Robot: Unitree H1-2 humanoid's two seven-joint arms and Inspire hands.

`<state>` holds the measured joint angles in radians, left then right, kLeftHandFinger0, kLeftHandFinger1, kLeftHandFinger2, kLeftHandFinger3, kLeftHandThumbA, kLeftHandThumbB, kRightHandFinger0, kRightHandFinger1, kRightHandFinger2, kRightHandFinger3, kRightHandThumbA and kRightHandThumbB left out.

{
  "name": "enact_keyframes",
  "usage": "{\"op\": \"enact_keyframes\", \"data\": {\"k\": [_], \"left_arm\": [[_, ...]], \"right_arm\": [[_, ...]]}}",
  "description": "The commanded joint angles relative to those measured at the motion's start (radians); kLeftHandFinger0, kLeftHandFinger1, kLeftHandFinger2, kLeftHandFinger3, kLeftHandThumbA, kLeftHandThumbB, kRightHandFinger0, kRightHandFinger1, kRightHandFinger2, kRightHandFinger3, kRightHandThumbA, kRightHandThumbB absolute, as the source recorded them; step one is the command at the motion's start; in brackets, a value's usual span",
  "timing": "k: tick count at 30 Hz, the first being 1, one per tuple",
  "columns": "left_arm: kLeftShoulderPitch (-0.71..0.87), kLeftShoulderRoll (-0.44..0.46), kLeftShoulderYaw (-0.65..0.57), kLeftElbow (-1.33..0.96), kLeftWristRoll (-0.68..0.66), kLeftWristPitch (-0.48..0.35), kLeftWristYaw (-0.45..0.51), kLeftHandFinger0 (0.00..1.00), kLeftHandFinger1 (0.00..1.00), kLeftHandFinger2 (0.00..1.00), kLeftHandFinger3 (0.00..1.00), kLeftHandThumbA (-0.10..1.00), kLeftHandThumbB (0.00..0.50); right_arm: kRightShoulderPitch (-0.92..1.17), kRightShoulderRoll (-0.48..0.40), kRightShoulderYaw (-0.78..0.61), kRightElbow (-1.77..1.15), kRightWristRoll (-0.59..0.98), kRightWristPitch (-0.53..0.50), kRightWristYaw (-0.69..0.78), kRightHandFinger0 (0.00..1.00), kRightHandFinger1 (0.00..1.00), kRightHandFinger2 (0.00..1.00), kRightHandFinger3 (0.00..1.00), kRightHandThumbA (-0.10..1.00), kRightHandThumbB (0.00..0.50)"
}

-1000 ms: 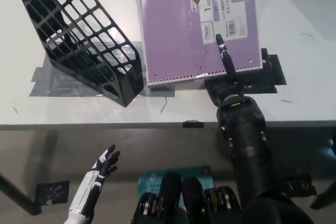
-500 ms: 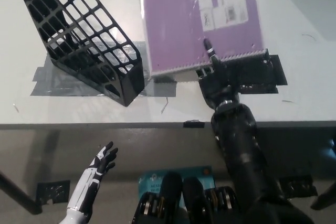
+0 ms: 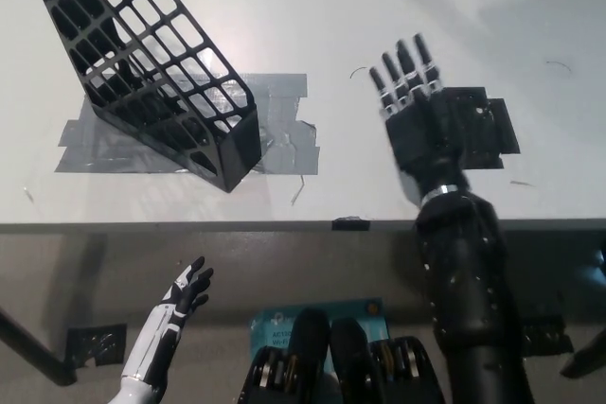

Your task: A shelf with a book inside it is placed on the center of the desk infront of the robot. The robot uses its right hand to grab the book, take it out and hand it to a person.

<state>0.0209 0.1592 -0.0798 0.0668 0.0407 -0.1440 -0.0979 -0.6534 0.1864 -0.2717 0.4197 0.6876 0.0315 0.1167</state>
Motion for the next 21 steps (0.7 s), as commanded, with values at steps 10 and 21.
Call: {"op": "enact_keyframes", "data": {"k": [10,21], "left_arm": [[-0.046,0.019,0.008,-0.031,-0.015,-0.021,-0.025,1.0,1.0,1.0,1.0,1.0,0.266],[-0.043,0.02,0.01,-0.017,-0.02,-0.032,-0.027,1.0,1.0,1.0,1.0,1.0,0.253]], "right_arm": [[0.298,-0.171,0.265,-1.036,-0.252,0.065,0.122,1.0,1.0,1.0,1.0,1.0,0.473],[0.636,-0.259,0.327,-0.878,-0.346,-0.046,0.15,1.0,1.0,1.0,1.0,1.0,0.451]]}}
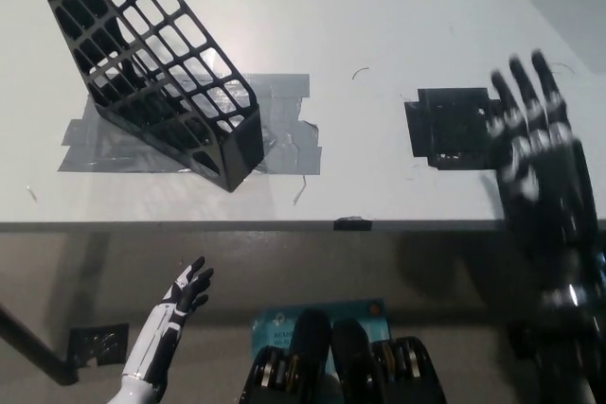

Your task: A shelf with a book inside it is placed on the center of the desk infront of the robot. The robot uses its right hand to grab the book, take it out and hand it to a person.

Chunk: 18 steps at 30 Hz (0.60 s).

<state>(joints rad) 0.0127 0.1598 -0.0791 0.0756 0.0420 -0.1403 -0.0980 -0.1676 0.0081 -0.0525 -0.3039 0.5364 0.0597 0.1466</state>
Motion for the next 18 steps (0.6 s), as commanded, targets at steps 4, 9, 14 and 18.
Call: {"op": "enact_keyframes", "data": {"k": [4,9,14,18], "left_arm": [[-0.011,0.019,0.011,-0.033,-0.025,-0.033,-0.026,1.0,1.0,1.0,1.0,1.0,0.263],[0.016,0.011,0.008,-0.032,-0.021,-0.05,-0.021,1.0,1.0,1.0,1.0,1.0,0.255],[0.024,0.01,0.01,-0.03,-0.021,-0.049,-0.022,1.0,1.0,1.0,1.0,1.0,0.245],[0.045,0.006,0.011,-0.04,-0.019,-0.046,-0.019,1.0,1.0,1.0,1.0,1.0,0.247]], "right_arm": [[0.204,-0.116,0.129,-0.016,-0.264,-0.098,0.084,1.0,1.0,1.0,1.0,1.0,0.404],[0.217,-0.154,0.172,0.13,-0.319,-0.11,0.076,1.0,1.0,1.0,1.0,1.0,0.345],[0.197,-0.163,0.198,0.208,-0.336,-0.115,0.08,1.0,1.0,1.0,1.0,1.0,0.229],[0.203,-0.166,0.208,0.232,-0.355,-0.121,0.083,1.0,1.0,1.0,1.0,1.0,0.203]]}}
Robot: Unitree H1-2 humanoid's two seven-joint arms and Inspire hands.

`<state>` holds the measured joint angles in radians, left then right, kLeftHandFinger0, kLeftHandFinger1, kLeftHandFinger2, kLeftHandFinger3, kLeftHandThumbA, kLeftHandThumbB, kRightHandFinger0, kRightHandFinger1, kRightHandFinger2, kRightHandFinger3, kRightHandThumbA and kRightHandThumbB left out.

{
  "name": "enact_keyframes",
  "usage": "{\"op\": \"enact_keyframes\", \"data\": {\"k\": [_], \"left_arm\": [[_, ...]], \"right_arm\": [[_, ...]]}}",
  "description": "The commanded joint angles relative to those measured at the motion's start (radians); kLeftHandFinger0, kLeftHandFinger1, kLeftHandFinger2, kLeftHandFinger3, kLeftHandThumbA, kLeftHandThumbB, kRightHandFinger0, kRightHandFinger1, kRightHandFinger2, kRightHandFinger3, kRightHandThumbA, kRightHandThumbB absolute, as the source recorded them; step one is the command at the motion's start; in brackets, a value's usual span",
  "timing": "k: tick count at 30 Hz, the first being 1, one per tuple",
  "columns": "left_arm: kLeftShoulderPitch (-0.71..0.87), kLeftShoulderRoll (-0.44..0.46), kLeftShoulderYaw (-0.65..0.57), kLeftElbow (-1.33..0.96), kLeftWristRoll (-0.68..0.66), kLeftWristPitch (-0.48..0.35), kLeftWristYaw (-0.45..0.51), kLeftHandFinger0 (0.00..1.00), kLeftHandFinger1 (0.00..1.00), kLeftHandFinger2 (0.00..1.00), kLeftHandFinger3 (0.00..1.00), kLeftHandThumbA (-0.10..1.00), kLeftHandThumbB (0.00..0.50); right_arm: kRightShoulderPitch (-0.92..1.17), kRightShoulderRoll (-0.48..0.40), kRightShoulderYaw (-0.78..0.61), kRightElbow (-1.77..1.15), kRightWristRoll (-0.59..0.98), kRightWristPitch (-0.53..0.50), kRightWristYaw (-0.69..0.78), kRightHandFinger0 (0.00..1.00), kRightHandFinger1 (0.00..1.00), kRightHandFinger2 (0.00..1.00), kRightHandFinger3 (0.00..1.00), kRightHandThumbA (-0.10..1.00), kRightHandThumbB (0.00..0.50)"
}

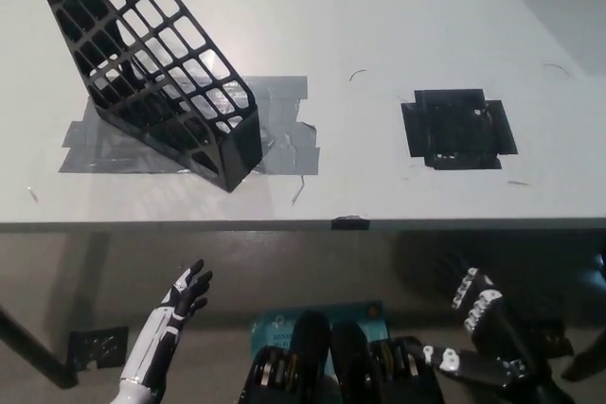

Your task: A shelf with a book inside it is placed on the center of the desk infront of the robot. The robot uses its right hand to grab the book, take it out and hand it to a person.

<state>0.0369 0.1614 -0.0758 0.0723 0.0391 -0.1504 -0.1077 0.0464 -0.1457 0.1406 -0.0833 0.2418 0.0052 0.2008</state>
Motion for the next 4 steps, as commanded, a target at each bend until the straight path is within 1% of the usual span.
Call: {"op": "enact_keyframes", "data": {"k": [1,2,4], "left_arm": [[0.024,0.004,0.008,-0.038,-0.018,-0.035,-0.01,1.0,1.0,1.0,1.0,1.0,0.247],[0.031,0.005,0.008,-0.037,-0.018,-0.037,-0.011,1.0,1.0,1.0,1.0,1.0,0.247],[0.031,0.005,0.008,-0.037,-0.018,-0.037,-0.011,1.0,1.0,1.0,1.0,1.0,0.247]], "right_arm": [[-0.01,-0.013,0.017,0.015,-0.062,-0.068,0.031,1.0,1.0,1.0,1.0,1.0,0.201],[-0.006,-0.013,0.019,0.02,-0.065,-0.071,0.034,1.0,1.0,1.0,1.0,1.0,0.191],[-0.006,-0.013,0.019,0.02,-0.065,-0.071,0.034,1.0,1.0,1.0,1.0,1.0,0.191]]}}
